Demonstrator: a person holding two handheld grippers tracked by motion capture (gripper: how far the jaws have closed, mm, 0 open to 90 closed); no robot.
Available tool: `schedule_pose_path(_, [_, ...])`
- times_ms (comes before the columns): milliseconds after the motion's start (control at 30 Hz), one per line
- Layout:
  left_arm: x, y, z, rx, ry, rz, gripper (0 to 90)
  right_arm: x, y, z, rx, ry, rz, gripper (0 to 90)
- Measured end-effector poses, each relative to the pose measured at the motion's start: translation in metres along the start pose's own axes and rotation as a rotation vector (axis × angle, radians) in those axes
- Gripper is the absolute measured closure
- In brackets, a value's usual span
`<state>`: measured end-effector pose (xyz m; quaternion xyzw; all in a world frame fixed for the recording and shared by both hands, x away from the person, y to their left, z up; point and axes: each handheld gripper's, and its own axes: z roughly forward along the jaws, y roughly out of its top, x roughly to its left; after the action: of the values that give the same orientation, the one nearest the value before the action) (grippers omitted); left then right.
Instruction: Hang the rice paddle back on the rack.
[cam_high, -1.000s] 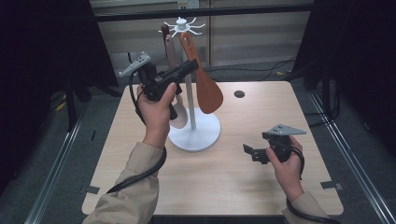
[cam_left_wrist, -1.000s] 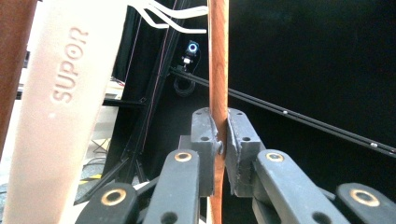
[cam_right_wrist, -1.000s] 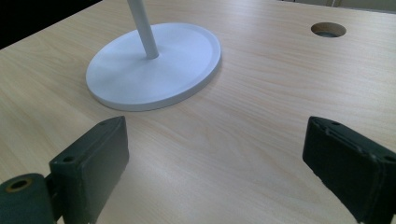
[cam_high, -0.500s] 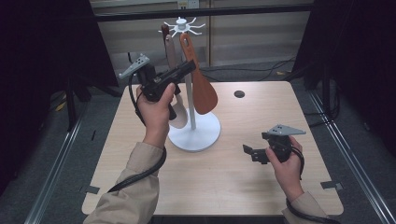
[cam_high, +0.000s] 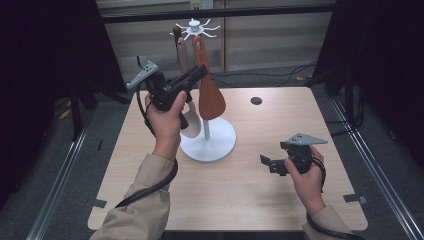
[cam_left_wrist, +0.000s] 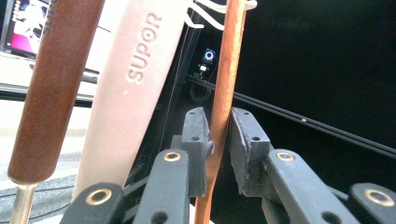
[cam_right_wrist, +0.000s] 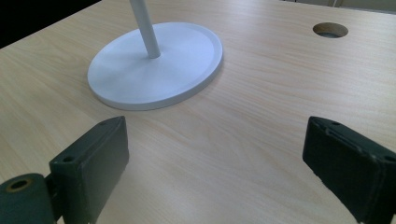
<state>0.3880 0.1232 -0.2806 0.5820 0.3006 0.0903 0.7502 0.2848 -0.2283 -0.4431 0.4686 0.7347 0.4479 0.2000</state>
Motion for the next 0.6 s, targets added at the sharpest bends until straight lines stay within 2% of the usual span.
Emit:
schedule_pose_path(400, [-0.0006,-0.0054,-0.0023,0.002,0.03,0.013,69.0,0.0009,0.0001,0.0005,0.001,0.005,-0.002,6.9])
schedule_pose_path(533, [-0.0028,-0.0068,-0.0034,0.015,0.036,0.041,68.2,0.0007,0.0001,0.0006,0.003,0.004,-0.002,6.9])
schedule_pose_path(600, [-0.004,-0.0076,-0.0038,0.005,0.035,0.031,67.7,0.0008,0.0001,0.0005,0.003,0.004,-0.002,6.8])
